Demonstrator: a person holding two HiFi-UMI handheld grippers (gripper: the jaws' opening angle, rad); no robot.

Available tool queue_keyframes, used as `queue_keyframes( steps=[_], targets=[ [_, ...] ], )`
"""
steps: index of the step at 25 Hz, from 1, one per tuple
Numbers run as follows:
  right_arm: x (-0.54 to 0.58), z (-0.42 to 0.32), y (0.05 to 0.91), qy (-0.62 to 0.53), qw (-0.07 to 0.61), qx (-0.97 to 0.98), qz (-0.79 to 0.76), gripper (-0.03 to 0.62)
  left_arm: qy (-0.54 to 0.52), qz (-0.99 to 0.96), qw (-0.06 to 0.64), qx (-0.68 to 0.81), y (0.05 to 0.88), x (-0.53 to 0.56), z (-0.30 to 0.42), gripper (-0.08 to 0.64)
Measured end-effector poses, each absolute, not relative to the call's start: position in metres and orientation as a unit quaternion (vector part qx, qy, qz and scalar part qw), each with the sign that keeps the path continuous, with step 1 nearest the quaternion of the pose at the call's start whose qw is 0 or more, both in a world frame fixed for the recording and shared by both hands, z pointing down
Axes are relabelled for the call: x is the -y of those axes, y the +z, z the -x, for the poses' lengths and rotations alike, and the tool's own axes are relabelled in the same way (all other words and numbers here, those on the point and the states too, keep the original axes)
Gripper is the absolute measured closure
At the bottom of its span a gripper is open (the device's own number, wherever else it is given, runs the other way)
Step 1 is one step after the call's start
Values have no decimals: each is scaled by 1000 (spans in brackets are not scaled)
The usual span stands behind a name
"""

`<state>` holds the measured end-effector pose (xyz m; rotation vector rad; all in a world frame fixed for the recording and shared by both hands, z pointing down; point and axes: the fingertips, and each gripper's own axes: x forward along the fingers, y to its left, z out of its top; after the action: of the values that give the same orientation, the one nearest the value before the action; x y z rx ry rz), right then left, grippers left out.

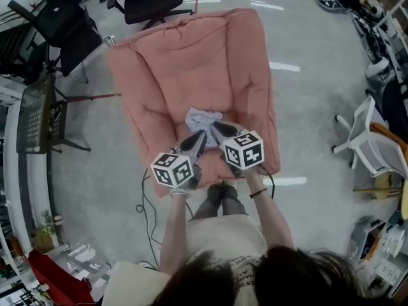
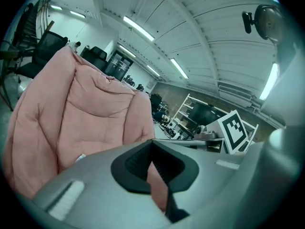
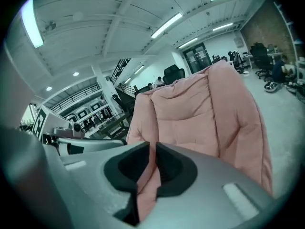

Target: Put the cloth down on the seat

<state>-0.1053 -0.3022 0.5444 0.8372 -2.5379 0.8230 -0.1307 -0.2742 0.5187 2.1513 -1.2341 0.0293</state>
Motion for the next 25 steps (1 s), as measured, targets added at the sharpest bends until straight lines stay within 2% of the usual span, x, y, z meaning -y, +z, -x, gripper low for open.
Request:
queue_keyframes(
  steps=[10,25],
  targets=[
    [285,90,493,271,142,903,-302,589,11,-845,281,455,470,265,115,572],
    [261,89,458,246,130,916,-288,591,-3,-851,261,456,443,248,112,571]
  ],
)
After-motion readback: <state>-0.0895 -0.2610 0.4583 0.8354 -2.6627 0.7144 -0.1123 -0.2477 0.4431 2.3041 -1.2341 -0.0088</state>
